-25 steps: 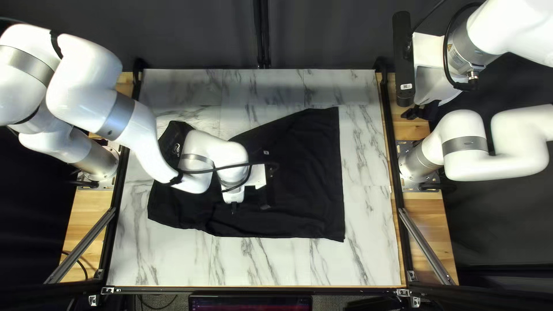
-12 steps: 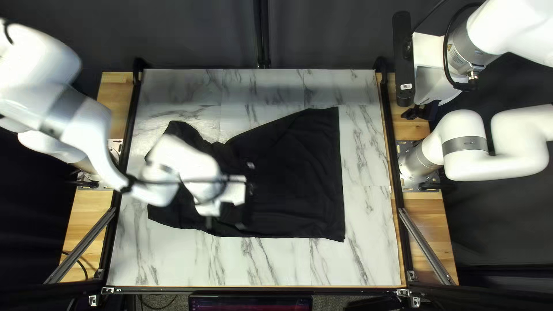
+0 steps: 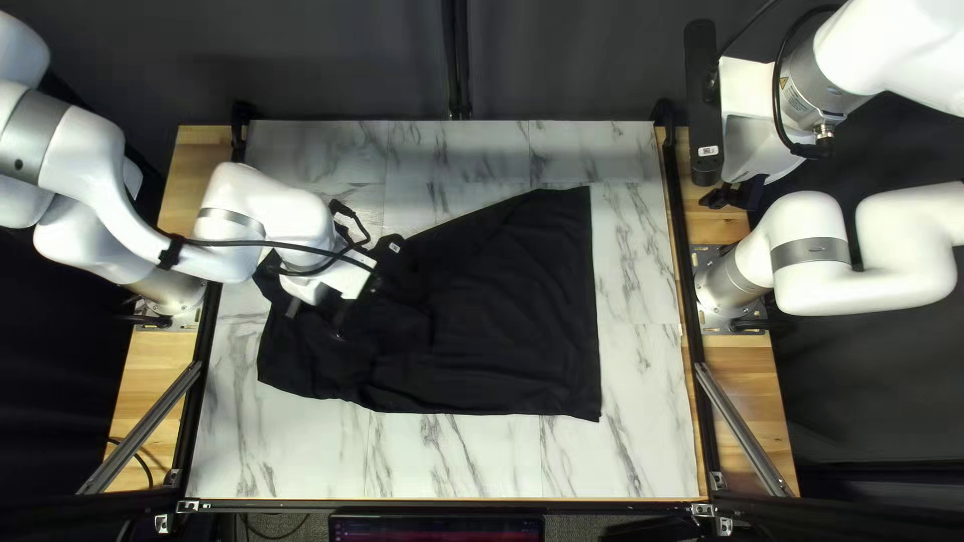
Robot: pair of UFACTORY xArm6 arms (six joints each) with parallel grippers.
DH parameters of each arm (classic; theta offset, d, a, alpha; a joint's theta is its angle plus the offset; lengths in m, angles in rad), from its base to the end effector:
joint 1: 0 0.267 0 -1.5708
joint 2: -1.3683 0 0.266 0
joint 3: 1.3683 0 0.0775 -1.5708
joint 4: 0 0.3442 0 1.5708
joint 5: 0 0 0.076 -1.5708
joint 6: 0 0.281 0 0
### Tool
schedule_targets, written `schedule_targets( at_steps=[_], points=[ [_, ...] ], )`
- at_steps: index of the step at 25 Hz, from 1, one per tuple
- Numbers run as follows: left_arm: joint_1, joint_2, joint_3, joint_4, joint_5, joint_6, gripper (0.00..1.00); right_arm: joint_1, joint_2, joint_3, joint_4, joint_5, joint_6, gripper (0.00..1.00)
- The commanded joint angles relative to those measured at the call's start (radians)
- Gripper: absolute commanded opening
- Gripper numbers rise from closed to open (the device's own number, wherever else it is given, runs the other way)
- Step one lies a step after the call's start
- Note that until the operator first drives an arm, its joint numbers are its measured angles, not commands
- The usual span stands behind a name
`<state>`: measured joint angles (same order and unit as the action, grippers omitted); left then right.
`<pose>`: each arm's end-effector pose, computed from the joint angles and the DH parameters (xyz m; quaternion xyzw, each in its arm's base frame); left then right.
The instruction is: Fold t-shirt
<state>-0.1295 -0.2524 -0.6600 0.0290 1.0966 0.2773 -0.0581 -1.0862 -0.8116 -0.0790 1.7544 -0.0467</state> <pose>0.3277 -0.0364 0.0933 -0.9736 0.2087 0.0926 0.0054 0.2088 -0.0351 0.3533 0.9966 -0.0157 0.0695 0.0419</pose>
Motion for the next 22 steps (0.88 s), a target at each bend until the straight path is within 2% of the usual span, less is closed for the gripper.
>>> schedule_targets(
  at_steps=[1, 4, 5, 7, 10, 11, 13, 20, 22],
  points=[
    [0.000, 0.000, 0.000, 0.000, 0.001, 0.001, 1.00, 0.000, 0.000, 0.000, 0.000, 0.000, 0.000, 1.00],
    [0.000, -0.004, 0.006, -0.007, -0.002, 0.000, 1.00, 0.000, 0.000, 0.000, 0.000, 0.000, 0.000, 1.00],
    [0.006, -0.025, 0.031, 0.012, -0.015, 0.005, 1.00, 0.000, 0.000, 0.000, 0.000, 0.000, 0.000, 1.00],
    [0.045, -0.102, 0.119, 0.079, -0.065, 0.059, 1.00, 0.000, 0.000, 0.000, 0.000, 0.000, 0.000, 1.00],
    [0.070, -0.167, 0.199, 0.172, -0.109, 0.116, 1.00, 0.000, 0.000, 0.000, 0.000, 0.000, 0.000, 1.00],
    [0.063, -0.189, 0.235, 0.235, -0.125, 0.142, 1.00, 0.000, 0.000, 0.000, 0.000, 0.000, 0.000, 1.00],
    [0.074, -0.200, 0.253, 0.287, -0.115, 0.150, 1.00, 0.000, 0.000, 0.000, 0.000, 0.000, 0.000, 1.00],
    [0.074, -0.200, 0.253, 0.287, -0.115, 0.150, 1.00, 0.000, 0.000, 0.000, 0.000, 0.000, 0.000, 1.00],
    [0.100, -0.200, 0.286, 0.282, -0.164, 0.160, 1.00, 0.000, 0.000, 0.000, 0.000, 0.000, 0.000, 1.00]
  ],
)
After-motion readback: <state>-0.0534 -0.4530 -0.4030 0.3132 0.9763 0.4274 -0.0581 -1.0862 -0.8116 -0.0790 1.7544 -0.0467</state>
